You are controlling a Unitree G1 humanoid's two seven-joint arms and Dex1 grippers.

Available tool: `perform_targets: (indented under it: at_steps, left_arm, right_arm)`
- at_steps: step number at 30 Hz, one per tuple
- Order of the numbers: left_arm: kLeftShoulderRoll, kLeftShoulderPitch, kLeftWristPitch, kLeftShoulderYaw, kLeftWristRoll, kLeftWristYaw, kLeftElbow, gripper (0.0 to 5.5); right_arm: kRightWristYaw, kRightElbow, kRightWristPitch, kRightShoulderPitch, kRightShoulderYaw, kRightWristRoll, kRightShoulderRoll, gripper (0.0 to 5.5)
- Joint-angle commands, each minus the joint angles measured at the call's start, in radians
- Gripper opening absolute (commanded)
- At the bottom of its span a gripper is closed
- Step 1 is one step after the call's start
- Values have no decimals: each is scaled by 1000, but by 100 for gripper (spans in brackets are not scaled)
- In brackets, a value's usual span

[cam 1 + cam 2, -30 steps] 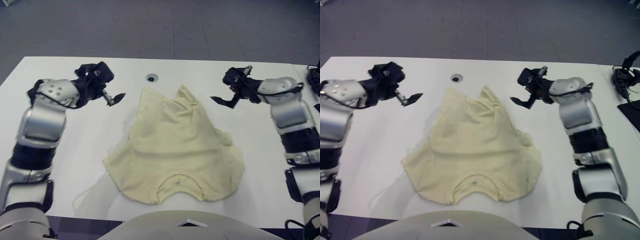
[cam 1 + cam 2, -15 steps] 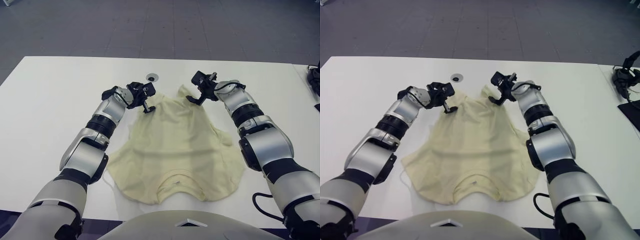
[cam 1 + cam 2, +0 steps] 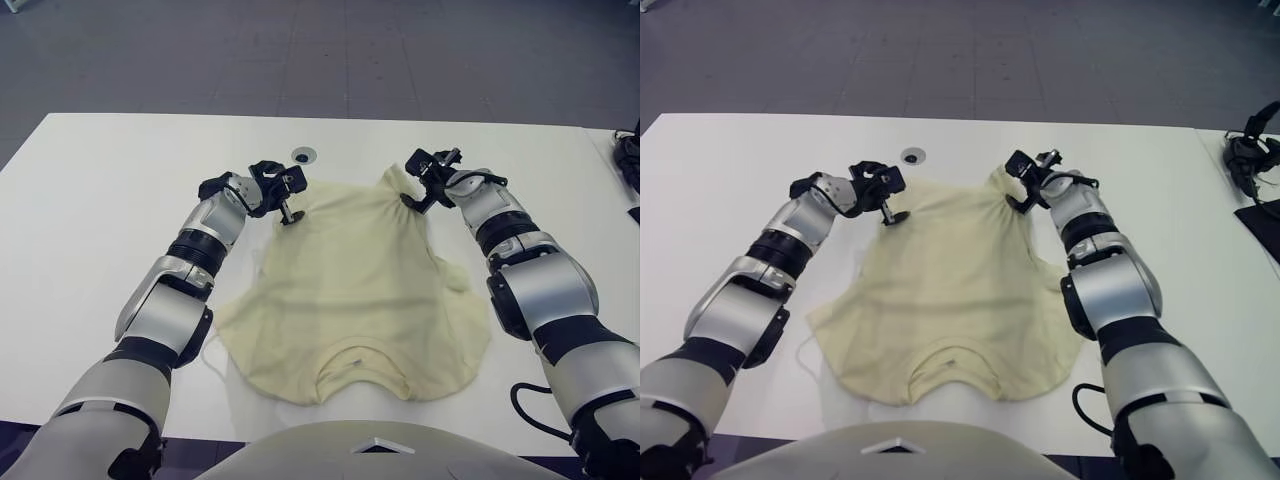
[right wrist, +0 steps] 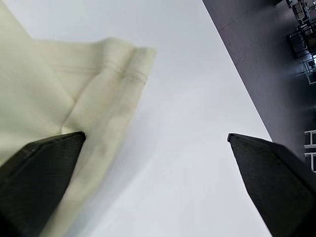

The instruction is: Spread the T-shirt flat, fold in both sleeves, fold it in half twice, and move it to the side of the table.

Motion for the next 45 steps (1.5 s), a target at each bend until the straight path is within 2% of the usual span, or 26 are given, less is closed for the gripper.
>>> perform_targets:
  at_steps: [1,10,18,22,26,32,40,45]
  left_arm:
    - [25,64,32,-12,38,-9,17,540]
    - [29,73,45,-3,30,-21,-27,540]
    - [97,105,182,91,-52,-142,-367,540]
    - [104,72,216,119,-57,-140,-413,540]
    - [69,65,200,79,-30,-132,-391,540]
    - [65,152,209,3,-5,-172,-502,540]
    - [198,287,256,-65,-16,-395,-728,540]
    - [286,372,301,-78,-48,-521,-901,540]
  right_arm:
    - [4,12,9,4,-4,-14,-29,538]
    - [44,1,21,-13,6,-39,-58,538]
    - [163,-151,6,-33,-61,39,-95,538]
    - [249,-293,11,26,-54,62,-78,538]
    - [322,-420,-5,129,12,37,-55,538]
    - [387,-554,9,219,64,17,-58,538]
    - [694,-953,81,412,125,53,-209,538]
    - [799,-1179,162,513,129,92,-280,538]
